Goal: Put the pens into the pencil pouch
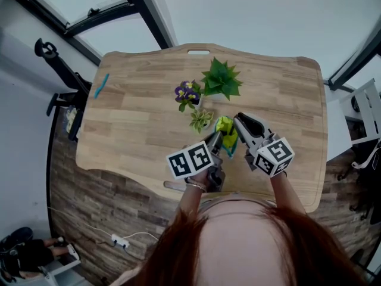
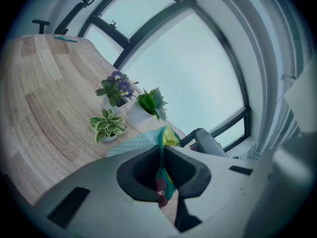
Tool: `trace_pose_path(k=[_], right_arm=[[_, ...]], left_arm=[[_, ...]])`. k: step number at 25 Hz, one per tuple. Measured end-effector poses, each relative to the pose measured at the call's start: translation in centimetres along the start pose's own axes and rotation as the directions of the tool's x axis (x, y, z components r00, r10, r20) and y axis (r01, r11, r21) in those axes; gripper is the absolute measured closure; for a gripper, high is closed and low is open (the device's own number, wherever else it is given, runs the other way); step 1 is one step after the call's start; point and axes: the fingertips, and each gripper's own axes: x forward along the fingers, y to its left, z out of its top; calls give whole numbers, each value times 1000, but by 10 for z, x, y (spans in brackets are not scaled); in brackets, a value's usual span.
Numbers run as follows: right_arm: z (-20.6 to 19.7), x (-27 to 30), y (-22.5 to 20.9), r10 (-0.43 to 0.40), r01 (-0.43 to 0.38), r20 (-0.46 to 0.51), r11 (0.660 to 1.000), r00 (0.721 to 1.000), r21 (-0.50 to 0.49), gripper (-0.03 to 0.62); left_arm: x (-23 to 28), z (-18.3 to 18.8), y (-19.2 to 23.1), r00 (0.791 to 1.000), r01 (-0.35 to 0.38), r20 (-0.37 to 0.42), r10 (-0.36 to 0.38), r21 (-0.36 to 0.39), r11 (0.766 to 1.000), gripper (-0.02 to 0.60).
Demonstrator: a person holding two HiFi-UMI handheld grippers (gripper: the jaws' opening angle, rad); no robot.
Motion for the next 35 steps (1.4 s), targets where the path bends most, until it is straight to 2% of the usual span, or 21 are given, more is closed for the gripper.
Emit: trace_pose_path(k=[7,13,26,35], right_arm=[[-13,-1,7,15,-17,-58,999,998,-32,530],[-2,-7,3,-2,1,-32,1000,999,-4,528],[9,-44,-17,-91,88,-78,995,993,-44,553],[-10,-69,-45,-189,186,-185,982,964,-33,565]], left_arm=[[0,-2,1,1000,-1,-6,1,-2,1000,560],[-2,-3,3,1000,-6,-1,6,4,1000,560],[-6,-4,4,1000,-12,7,11,8,1000,559],[-6,-7,3,1000,-12,7,12,8,1000,558]])
